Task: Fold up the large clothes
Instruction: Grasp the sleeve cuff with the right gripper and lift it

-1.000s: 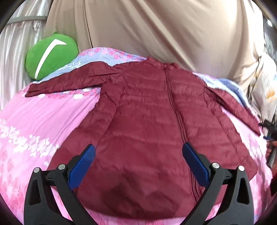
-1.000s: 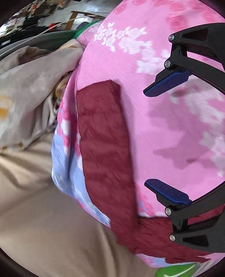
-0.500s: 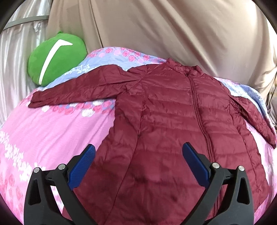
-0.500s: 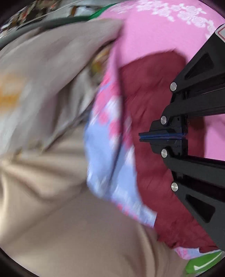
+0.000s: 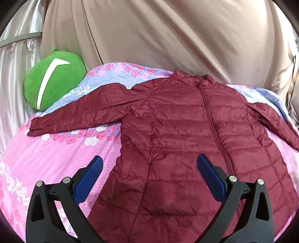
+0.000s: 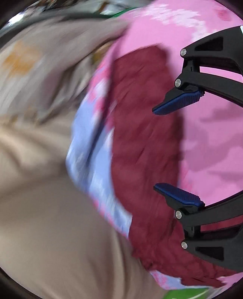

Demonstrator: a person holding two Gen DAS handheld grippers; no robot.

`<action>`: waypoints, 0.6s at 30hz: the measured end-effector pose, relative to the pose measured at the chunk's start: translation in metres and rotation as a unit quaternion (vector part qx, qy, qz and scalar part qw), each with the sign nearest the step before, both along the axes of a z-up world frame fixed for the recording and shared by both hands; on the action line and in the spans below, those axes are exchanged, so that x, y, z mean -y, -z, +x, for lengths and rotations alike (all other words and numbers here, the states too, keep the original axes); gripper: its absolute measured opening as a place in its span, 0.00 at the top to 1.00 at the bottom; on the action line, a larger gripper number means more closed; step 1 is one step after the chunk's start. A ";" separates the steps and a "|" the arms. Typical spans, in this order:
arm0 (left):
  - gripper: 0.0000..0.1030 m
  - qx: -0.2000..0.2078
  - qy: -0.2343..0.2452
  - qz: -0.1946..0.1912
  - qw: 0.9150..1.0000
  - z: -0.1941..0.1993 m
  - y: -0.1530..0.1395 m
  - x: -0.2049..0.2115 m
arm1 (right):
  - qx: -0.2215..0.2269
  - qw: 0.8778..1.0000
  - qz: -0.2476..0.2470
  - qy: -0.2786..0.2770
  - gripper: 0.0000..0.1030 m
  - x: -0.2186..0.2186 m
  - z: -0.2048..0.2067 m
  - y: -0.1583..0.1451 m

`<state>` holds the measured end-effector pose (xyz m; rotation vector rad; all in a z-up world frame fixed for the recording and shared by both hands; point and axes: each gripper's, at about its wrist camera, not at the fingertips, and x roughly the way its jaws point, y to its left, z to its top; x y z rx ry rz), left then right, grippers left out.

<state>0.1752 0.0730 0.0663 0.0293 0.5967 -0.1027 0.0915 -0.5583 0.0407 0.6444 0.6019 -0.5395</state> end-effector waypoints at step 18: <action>0.05 -0.016 0.012 -0.036 0.999 0.035 -0.006 0.013 | 0.132 0.991 0.026 -0.020 0.95 0.017 0.079 -0.074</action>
